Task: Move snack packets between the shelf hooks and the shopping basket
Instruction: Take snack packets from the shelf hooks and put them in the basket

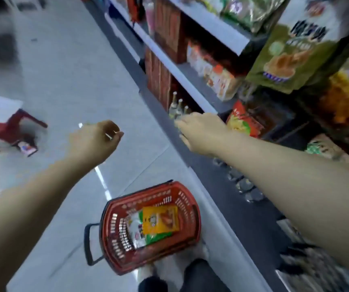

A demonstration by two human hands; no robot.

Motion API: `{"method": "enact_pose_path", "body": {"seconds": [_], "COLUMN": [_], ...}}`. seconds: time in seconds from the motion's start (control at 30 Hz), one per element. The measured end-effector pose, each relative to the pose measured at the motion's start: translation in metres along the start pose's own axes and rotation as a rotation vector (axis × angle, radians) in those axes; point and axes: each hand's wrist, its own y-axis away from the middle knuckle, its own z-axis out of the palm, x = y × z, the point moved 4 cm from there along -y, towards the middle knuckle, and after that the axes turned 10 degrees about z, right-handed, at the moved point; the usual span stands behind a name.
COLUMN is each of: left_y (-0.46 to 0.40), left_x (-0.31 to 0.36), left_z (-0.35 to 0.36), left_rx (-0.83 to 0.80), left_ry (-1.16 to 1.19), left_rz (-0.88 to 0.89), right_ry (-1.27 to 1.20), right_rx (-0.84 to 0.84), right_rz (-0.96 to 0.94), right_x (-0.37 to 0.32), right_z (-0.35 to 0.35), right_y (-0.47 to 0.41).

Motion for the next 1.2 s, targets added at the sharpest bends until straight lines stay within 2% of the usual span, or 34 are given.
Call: {"method": "enact_pose_path", "body": {"seconds": [0.2, 0.33, 0.43, 0.5, 0.67, 0.77, 0.87, 0.9, 1.0, 1.07, 1.2], "left_y": [0.101, 0.174, 0.228, 0.252, 0.302, 0.317, 0.325, 0.329, 0.339, 0.346, 0.353], "left_x": [-0.085, -0.117, -0.141, -0.157, -0.178, -0.188, -0.204, -0.208, -0.213, -0.213, -0.204], "left_z": [0.164, 0.284, 0.381, 0.444, 0.586, 0.654, 0.707, 0.719, 0.746, 0.751, 0.747], "left_rx": [-0.319, -0.515, -0.663, -0.698, -0.651, -0.545, -0.374, -0.368, -0.377, -0.328, -0.288], "left_ry": [0.014, 0.025, 0.083, 0.147, 0.433, 0.618, 0.839, 0.881, 1.015, 1.047, 1.092], "left_rz": [-0.271, -0.39, -0.533, -0.661, -1.107, -1.372, -1.646, -1.712, -1.824, -1.901, -1.946], "right_ry": [-0.069, -0.032, -0.011, 0.02, 0.07, 0.062, 0.037, 0.023, -0.061, -0.163, -0.39], "right_rx": [-0.353, -0.51, -0.606, -0.653, -0.722, -0.721, -0.712, -0.721, -0.749, -0.754, -0.821], "right_rz": [-0.19, -0.325, -0.387, -0.431, -0.482, -0.492, -0.485, -0.475, -0.432, -0.363, -0.266], "right_x": [-0.084, -0.124, -0.152, -0.17, -0.221, -0.248, -0.273, -0.28, -0.294, -0.297, -0.294], "right_z": [0.179, 0.306, 0.405, 0.469, 0.61, 0.683, 0.731, 0.744, 0.769, 0.775, 0.777], "right_y": [-0.003, 0.004, 0.003, -0.003, -0.012, -0.017, -0.025, -0.026, -0.023, -0.024, -0.026]}}
